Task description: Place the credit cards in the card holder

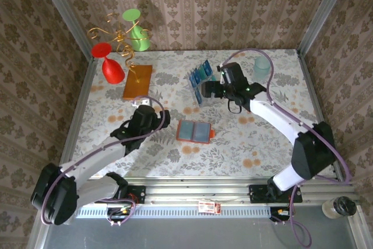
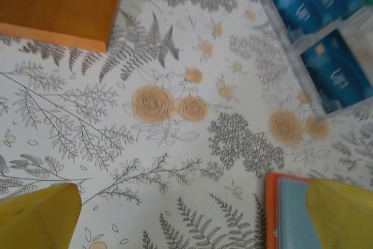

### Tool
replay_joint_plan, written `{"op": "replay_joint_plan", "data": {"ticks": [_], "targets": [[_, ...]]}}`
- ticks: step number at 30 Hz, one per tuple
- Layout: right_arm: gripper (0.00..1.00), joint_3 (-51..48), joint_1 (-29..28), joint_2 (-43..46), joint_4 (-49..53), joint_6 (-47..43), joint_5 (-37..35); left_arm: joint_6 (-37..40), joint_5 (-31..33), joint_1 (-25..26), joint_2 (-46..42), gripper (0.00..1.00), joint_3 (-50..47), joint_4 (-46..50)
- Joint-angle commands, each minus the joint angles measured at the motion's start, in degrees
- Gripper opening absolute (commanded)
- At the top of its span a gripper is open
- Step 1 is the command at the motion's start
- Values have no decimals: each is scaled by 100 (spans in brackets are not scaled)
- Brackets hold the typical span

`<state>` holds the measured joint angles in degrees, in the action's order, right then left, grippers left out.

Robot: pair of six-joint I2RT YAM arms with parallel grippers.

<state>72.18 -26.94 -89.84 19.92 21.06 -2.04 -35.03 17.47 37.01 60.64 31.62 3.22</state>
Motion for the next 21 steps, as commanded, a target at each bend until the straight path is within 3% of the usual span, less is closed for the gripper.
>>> {"op": "replay_joint_plan", "data": {"ticks": [1, 8, 14, 21], "targets": [[92, 532, -46, -464, 380, -238, 472, -162, 136, -134, -424, 100, -263, -351], [73, 1705, -79, -1631, 1057, -224, 583, -126, 372, -357, -617, 100, -73, 370], [52, 2759, -186, -2574, 1932, -295, 367, 106, 549, -403, -728, 100, -133, 271], [38, 3759, -336, -3453, 2698, -411, -54, -22, 422, -523, -696, 100, -133, 350]]}}
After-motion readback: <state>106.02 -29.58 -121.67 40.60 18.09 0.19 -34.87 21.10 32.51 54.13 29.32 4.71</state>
